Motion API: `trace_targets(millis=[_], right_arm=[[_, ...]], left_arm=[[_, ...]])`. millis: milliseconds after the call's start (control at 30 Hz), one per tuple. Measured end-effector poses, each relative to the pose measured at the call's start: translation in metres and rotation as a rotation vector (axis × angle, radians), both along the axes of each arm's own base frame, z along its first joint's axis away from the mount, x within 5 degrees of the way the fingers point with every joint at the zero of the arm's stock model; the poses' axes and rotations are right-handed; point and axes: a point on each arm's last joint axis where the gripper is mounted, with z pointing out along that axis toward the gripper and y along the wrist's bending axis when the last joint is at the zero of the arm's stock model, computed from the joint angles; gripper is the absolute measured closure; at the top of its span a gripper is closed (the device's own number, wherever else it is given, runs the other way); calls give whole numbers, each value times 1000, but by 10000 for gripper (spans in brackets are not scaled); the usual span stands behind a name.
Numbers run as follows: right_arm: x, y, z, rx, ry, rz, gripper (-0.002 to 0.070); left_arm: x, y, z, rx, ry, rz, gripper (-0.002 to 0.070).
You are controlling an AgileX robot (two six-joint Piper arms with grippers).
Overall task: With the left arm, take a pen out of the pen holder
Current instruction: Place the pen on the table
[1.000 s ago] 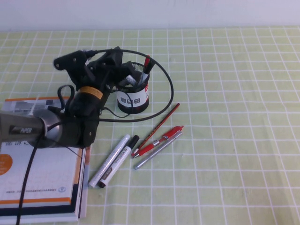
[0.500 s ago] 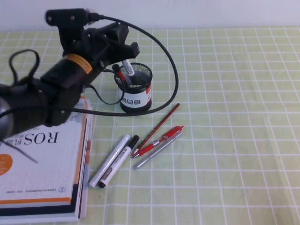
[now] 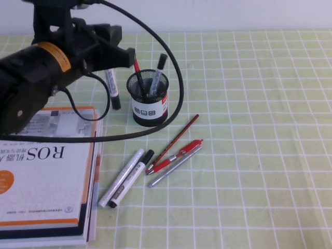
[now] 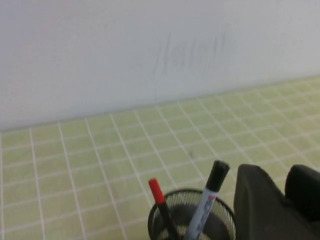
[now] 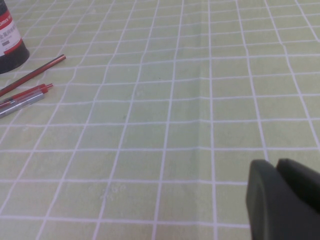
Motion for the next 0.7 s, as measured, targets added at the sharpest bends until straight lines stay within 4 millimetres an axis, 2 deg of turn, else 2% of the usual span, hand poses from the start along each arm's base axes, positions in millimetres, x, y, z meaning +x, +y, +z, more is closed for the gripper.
trace_targets(millis=[167, 433, 567, 700], right_arm=[[0, 0, 0, 0, 0, 0, 689], [0, 0, 0, 0, 0, 0, 689], [0, 0, 0, 0, 0, 0, 689], [0, 0, 0, 0, 0, 0, 689]], left_arm=[[-12, -6, 3, 123, 144, 3, 590], [-29, -26, 20, 426, 391, -91, 590], [-26, -33, 14, 535, 578, -115, 590], [-18, -45, 6, 598, 679, -188, 590]])
